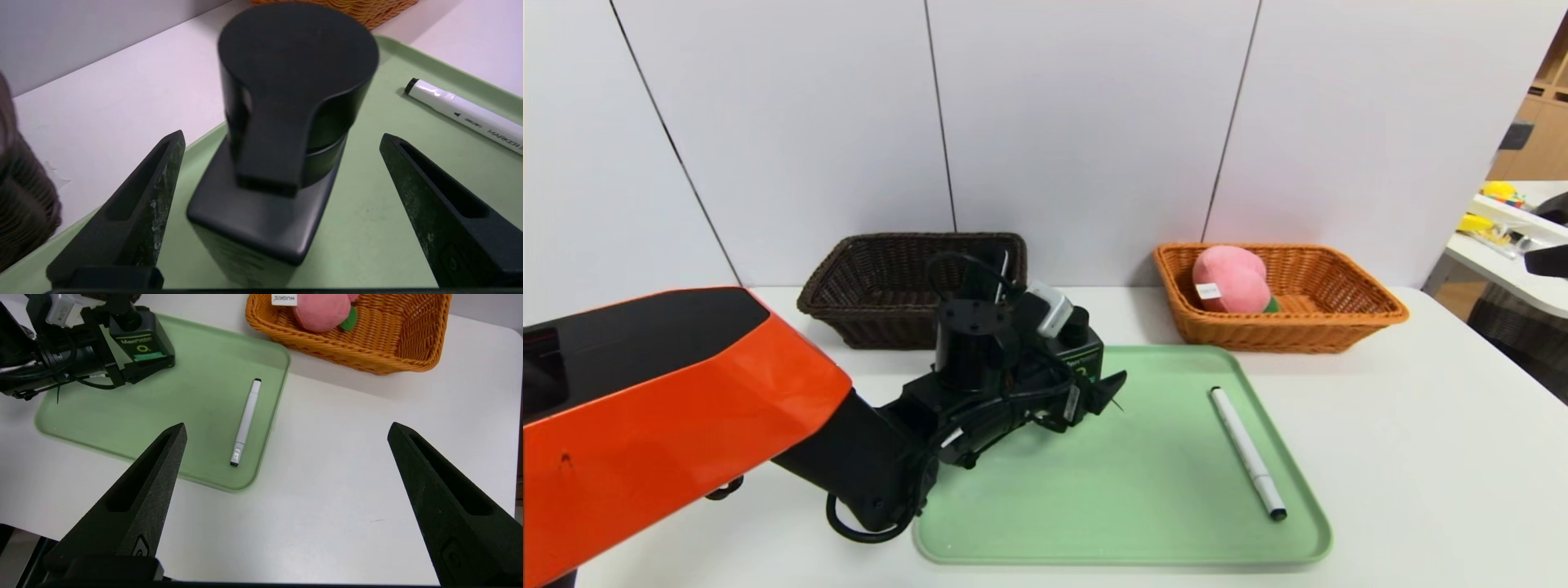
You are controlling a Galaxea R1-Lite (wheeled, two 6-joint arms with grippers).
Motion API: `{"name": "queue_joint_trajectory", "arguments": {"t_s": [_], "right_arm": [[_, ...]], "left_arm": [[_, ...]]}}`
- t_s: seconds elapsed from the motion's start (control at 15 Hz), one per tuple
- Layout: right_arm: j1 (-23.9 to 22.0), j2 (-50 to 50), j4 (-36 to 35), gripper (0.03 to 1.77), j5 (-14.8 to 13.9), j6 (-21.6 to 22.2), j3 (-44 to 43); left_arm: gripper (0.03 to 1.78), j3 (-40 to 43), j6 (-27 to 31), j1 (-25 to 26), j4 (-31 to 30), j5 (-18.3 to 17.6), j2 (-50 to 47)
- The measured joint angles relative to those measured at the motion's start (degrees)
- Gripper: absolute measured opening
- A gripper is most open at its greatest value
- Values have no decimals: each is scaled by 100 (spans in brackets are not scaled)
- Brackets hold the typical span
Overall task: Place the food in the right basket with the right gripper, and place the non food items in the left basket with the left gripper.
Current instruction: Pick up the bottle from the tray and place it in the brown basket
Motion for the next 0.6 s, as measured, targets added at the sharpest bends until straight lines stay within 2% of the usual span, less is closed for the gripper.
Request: {"name": "queue_joint_trajectory", "arguments": {"t_s": [0.33,0.4,0.6], "right_arm": [[-1,-90,-13,169,-10,0,162],[-1,-99,-11,169,-10,-2,182],[0,-134,-9,169,-10,-7,228]], "left_arm": [[166,-46,-163,2,-2,-38,115],[147,-46,-163,4,0,-38,123],[103,-39,-172,15,0,-30,134]]}}
